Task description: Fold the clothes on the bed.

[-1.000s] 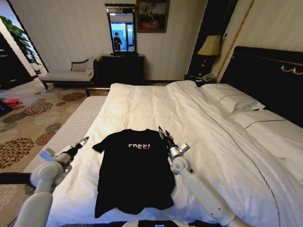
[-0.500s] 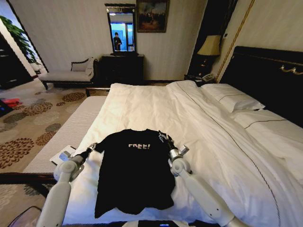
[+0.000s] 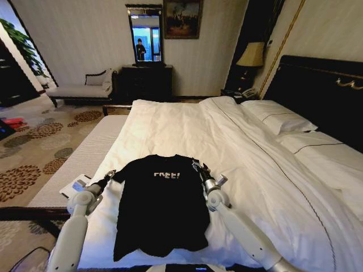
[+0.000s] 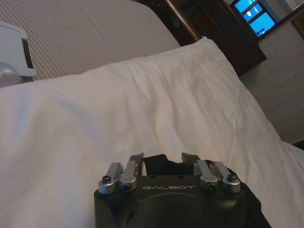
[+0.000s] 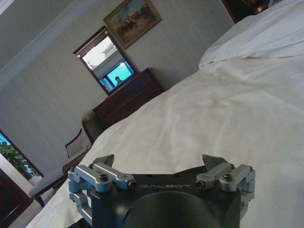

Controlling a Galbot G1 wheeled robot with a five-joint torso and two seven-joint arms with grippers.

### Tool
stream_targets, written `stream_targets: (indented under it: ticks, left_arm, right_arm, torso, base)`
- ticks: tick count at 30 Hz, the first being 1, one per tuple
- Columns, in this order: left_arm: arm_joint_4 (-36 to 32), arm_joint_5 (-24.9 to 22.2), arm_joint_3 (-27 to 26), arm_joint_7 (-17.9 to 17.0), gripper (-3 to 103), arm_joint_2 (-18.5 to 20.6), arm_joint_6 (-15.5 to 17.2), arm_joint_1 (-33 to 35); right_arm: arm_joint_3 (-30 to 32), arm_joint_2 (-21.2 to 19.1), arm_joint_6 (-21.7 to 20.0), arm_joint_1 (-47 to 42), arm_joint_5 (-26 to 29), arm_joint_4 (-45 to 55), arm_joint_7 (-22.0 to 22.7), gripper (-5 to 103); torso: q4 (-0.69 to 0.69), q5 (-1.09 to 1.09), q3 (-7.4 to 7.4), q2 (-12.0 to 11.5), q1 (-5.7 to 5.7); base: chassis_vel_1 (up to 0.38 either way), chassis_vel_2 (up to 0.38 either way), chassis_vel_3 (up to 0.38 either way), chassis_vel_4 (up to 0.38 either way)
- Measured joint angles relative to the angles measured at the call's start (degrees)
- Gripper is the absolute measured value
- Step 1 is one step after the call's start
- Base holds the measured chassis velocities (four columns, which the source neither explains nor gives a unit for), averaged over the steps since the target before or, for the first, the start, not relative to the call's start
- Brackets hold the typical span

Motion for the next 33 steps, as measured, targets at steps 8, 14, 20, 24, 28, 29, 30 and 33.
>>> stream_targets:
  ticks: [8, 14, 20, 24, 28, 29, 30, 33]
  left_arm:
    - [0.18, 0.39, -0.1, 0.29, 12, -0.09, -0.42, -0.2]
    - [0.05, 0.19, -0.55, 0.35, 1, 0.46, -0.82, -0.53]
    - [-2.49, -0.86, -0.61, 0.4, 1, 1.3, -1.34, -1.13]
    - [-7.04, -1.65, 0.66, 0.41, 1, 1.81, -2.1, -1.26]
    - [-9.76, -1.13, 4.23, 0.66, 1, 2.05, -3.25, -1.81]
    - [-9.76, -1.13, 4.23, 0.66, 1, 2.05, -3.25, -1.81]
    - [-10.02, -0.95, 5.42, 0.77, 1, 2.05, -3.53, -2.3]
    - [-9.55, 0.19, 10.6, 0.88, 1, 1.87, -4.1, -4.76]
  right_arm:
    - [-0.07, -0.1, 0.0, 0.04, -0.41, -0.28, 0.0, 100]
    - [-0.08, -0.09, 0.0, 0.04, -0.55, -0.49, 0.0, 100]
    - [-0.14, 0.3, 0.01, 0.15, -0.94, -1.13, 0.0, 100]
    - [-0.61, 0.82, 0.03, 0.59, -1.13, -1.9, 0.0, 100]
    - [-0.94, 1.22, 0.03, 1.01, -1.18, -2.49, 0.0, 100]
    - [-0.94, 1.22, 0.03, 1.01, -1.18, -2.49, 0.0, 100]
    - [-0.94, 1.26, 0.03, 1.02, -1.19, -2.5, 0.0, 100]
    - [-0.79, 1.23, 0.03, 0.86, -1.33, -2.51, 0.0, 100]
  torso:
    - [0.0, -0.01, 0.0, 0.0, 0.0]
    - [0.0, -0.01, 0.0, 0.0, 0.0]
    - [0.0, 0.0, 0.0, 0.0, 0.0]
    - [-0.01, 0.0, 0.0, 0.0, 0.0]
    - [0.03, 0.01, -0.01, 0.0, 0.0]
    - [0.03, 0.01, -0.01, 0.0, 0.0]
    - [0.01, 0.0, -0.01, 0.0, 0.0]
    - [-0.02, 0.01, 0.0, 0.0, 0.0]
  base:
    - [0.0, 0.0, 0.0, 0.0]
    - [0.0, 0.0, 0.0, 0.0]
    - [0.0, 0.0, 0.0, 0.0]
    - [0.0, 0.0, 0.0, 0.0]
    - [0.0, 0.0, 0.0, 0.0]
    - [0.0, 0.0, 0.0, 0.0]
    - [0.0, 0.0, 0.0, 0.0]
    - [0.0, 0.0, 0.0, 0.0]
